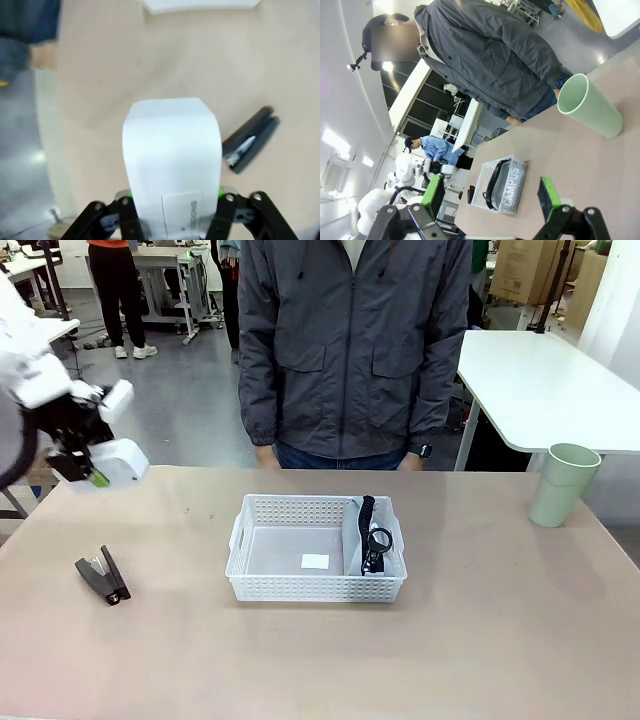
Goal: Efficiently arrange items inside the basket to fit them all.
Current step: Pick up the Digital clock and place it inside the Organizing basket.
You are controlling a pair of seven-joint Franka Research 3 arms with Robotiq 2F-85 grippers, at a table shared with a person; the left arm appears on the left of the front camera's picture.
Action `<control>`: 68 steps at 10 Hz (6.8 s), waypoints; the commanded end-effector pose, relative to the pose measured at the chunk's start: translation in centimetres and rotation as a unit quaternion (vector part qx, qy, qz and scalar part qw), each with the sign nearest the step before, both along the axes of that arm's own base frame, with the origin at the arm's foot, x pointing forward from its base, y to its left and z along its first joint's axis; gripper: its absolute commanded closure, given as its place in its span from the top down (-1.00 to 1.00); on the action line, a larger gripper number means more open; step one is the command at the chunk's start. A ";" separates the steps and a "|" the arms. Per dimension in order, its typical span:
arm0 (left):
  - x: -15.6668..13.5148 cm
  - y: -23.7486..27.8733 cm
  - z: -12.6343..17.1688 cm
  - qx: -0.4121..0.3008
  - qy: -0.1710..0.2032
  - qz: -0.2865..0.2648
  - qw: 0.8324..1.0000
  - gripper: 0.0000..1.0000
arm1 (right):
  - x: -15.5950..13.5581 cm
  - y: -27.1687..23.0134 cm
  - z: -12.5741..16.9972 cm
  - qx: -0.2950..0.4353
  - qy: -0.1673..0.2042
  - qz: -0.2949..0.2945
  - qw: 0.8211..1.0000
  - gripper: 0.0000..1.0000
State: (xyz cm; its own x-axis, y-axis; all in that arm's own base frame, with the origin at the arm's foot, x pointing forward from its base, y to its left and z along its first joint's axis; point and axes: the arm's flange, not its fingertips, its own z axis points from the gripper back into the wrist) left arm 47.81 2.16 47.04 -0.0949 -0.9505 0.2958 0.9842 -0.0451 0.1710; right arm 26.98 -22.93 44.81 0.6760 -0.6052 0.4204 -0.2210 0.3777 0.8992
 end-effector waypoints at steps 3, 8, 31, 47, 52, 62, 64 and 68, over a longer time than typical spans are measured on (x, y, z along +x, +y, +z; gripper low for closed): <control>-7.7 2.9 3.6 -0.056 -0.012 -0.016 0.998 -1.00 | 0.0 0.0 0.1 0.003 -0.008 0.000 1.000 1.00; -8.2 3.0 4.5 -0.064 -0.007 -0.014 0.998 -1.00 | 0.0 0.0 0.1 0.003 -0.008 0.000 1.000 1.00; -1.3 -37.2 -11.9 0.053 0.171 0.279 0.944 0.06 | 0.0 0.0 0.1 0.003 -0.008 0.000 1.000 1.00; -3.4 -35.2 -9.9 0.047 0.155 0.251 0.954 1.00 | 0.0 0.0 0.1 0.003 -0.008 0.000 1.000 1.00; -7.1 -19.6 3.4 -0.100 0.127 0.349 0.923 1.00 | 0.0 0.0 0.1 0.003 -0.008 0.000 1.000 1.00; -8.4 16.3 -6.0 -0.537 0.345 0.300 0.709 1.00 | 0.0 0.0 0.1 0.003 -0.008 0.000 1.000 1.00; -11.1 15.9 -4.6 -0.531 0.319 0.327 0.714 1.00 | 0.0 0.0 0.1 0.003 -0.008 0.000 1.000 1.00; -11.1 15.9 -4.6 -0.531 0.319 0.327 0.714 1.00 | 0.0 0.0 0.1 0.003 -0.008 0.000 1.000 1.00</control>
State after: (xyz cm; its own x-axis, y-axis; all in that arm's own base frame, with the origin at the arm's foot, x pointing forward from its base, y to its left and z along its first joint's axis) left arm 37.06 18.49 42.64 0.7312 0.0672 0.6789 0.6408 0.2737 -0.7172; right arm 27.00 -22.93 44.78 0.6776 -0.6044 0.4190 -0.2199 0.3772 0.8997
